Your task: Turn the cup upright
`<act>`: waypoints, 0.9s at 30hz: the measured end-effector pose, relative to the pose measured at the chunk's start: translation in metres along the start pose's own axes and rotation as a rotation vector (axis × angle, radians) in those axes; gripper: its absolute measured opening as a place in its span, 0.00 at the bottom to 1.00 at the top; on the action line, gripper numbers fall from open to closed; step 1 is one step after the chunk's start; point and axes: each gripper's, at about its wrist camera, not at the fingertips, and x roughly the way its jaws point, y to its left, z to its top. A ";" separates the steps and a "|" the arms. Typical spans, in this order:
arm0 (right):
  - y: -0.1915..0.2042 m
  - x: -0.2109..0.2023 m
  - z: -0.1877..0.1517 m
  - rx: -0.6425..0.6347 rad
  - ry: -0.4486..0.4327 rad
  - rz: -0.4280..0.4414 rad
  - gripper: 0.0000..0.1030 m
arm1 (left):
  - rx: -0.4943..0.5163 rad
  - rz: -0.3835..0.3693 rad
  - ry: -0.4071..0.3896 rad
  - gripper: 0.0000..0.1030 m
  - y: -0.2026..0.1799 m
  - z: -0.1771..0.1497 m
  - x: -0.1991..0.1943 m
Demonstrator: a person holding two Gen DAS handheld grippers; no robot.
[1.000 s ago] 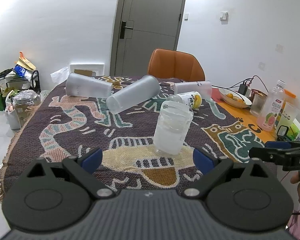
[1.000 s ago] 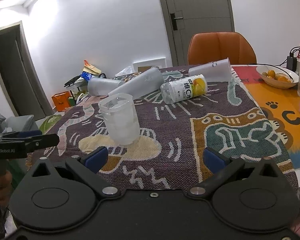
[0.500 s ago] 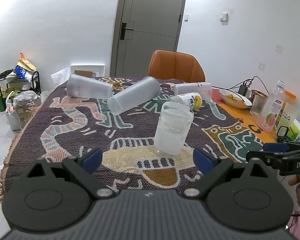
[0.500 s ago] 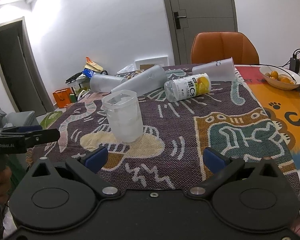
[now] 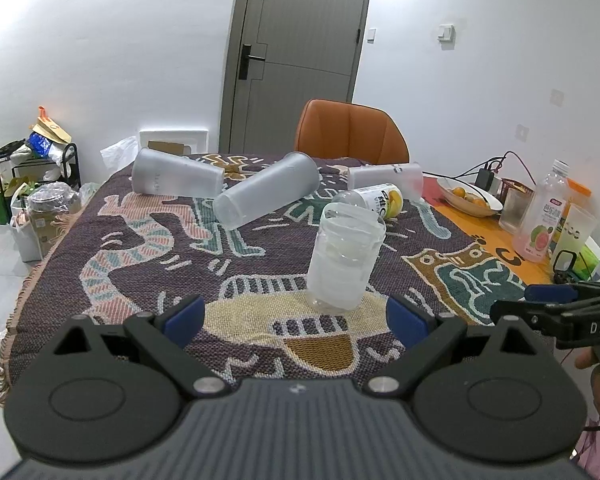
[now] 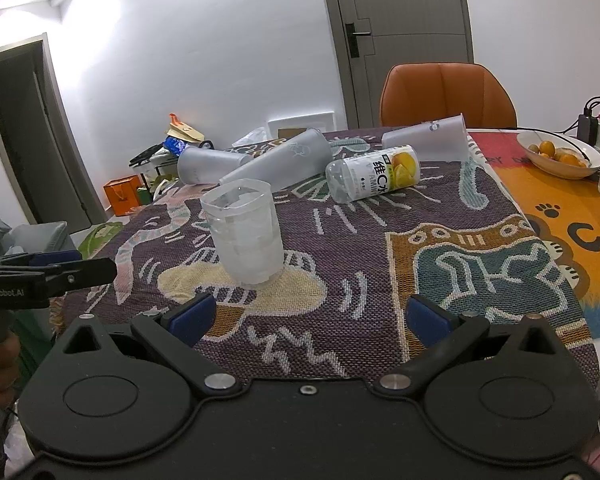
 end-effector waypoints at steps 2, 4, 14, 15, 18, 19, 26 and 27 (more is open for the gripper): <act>0.000 0.000 0.000 0.001 -0.001 0.000 1.00 | 0.001 -0.001 0.001 0.94 0.000 0.000 0.000; -0.001 0.001 0.000 0.002 0.001 -0.002 1.00 | 0.002 -0.001 0.001 0.94 0.000 0.000 0.000; -0.001 0.001 0.000 0.003 0.001 -0.001 1.00 | -0.001 0.008 0.004 0.94 0.000 0.001 0.000; -0.001 0.001 0.000 0.003 0.001 -0.001 1.00 | 0.000 0.007 0.004 0.94 0.000 0.001 0.000; -0.001 0.001 -0.001 0.004 0.002 -0.001 1.00 | 0.004 0.004 0.003 0.94 -0.001 0.002 0.001; -0.001 0.001 -0.001 0.004 0.002 -0.001 1.00 | 0.006 0.003 0.002 0.94 -0.001 0.001 0.001; -0.001 0.002 -0.002 0.004 0.004 -0.005 1.00 | 0.010 -0.001 0.006 0.94 -0.002 -0.001 0.001; 0.000 0.002 -0.002 0.003 0.002 -0.007 1.00 | 0.011 0.000 0.005 0.94 -0.002 0.000 0.001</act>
